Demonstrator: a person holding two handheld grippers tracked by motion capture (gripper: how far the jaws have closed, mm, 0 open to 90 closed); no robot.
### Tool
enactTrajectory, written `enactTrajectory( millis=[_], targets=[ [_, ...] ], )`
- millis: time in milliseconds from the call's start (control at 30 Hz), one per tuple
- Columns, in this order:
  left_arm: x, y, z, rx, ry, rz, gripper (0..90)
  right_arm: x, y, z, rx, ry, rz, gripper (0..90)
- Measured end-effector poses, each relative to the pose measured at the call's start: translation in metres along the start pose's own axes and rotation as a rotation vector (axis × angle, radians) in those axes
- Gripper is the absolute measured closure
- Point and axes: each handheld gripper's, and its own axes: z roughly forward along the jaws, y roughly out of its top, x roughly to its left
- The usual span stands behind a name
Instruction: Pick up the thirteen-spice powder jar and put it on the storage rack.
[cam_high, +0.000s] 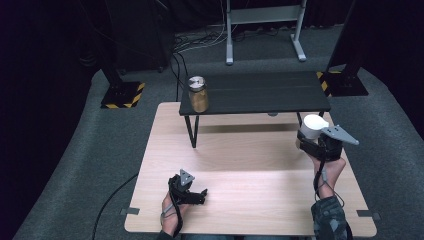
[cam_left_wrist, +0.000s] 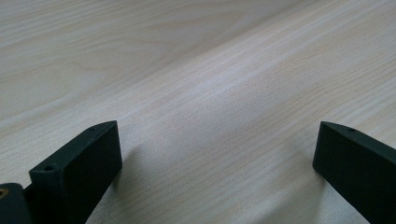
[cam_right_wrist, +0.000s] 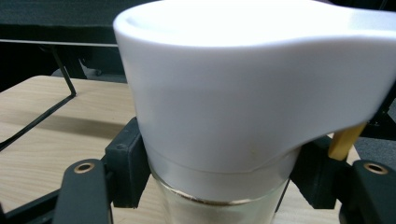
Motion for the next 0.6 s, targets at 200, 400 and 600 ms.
enactTrajectory(
  millis=[200, 400, 600],
  targets=[
    [0.001, -0.001, -0.001, -0.004, 0.000, 0.000, 0.7, 0.002, 0.011, -0.003, 0.003, 0.001, -0.013, 29.7],
    [0.000, -0.002, -0.001, -0.009, 0.000, -0.001, 0.7, 0.001, 0.021, -0.005, 0.002, 0.007, -0.019, 29.7],
    [0.000, -0.002, -0.001, -0.011, 0.000, -0.001, 0.7, 0.000, 0.031, -0.006, 0.000, 0.013, -0.017, 29.8]
  ],
)
